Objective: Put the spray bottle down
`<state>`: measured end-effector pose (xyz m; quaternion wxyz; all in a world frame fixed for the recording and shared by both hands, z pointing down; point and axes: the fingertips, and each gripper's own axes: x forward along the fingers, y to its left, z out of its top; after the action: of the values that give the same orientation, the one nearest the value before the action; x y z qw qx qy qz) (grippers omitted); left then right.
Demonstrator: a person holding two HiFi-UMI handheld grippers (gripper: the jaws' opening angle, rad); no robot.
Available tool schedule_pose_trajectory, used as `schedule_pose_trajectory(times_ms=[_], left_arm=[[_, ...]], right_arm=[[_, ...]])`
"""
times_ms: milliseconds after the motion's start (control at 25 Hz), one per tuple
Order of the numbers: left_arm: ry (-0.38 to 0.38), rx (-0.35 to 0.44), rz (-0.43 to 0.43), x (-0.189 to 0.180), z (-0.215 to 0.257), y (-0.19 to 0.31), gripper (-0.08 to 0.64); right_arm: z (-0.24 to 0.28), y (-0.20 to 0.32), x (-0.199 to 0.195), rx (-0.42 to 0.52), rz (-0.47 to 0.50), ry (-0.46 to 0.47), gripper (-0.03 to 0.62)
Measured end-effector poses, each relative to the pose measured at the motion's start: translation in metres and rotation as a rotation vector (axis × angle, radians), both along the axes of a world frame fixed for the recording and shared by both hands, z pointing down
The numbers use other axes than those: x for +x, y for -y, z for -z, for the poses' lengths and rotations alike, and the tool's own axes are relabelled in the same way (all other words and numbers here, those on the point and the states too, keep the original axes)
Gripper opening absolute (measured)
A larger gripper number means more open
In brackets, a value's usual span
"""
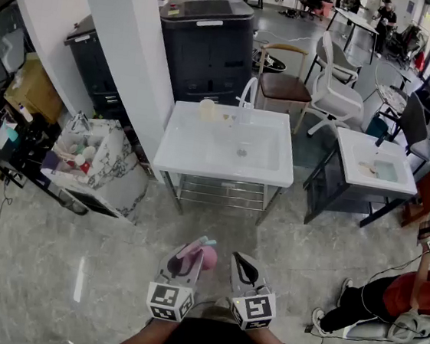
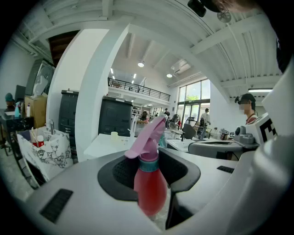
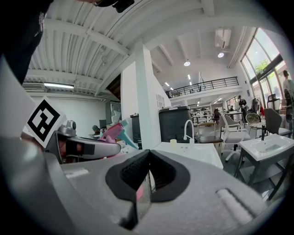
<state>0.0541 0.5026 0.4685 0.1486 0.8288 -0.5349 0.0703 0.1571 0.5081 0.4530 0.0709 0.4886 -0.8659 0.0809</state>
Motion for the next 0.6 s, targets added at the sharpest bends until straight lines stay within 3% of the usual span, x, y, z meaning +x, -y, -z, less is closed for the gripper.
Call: schedule_pose_trajectory(times_ms=[600], left_arm=[[0.023, 0.023, 0.111, -0.029, -0.004, -0.007, 0.152]], right_arm=[[-0.018, 0.007, -0.014, -0.011, 0.052, 0.041, -0.003]])
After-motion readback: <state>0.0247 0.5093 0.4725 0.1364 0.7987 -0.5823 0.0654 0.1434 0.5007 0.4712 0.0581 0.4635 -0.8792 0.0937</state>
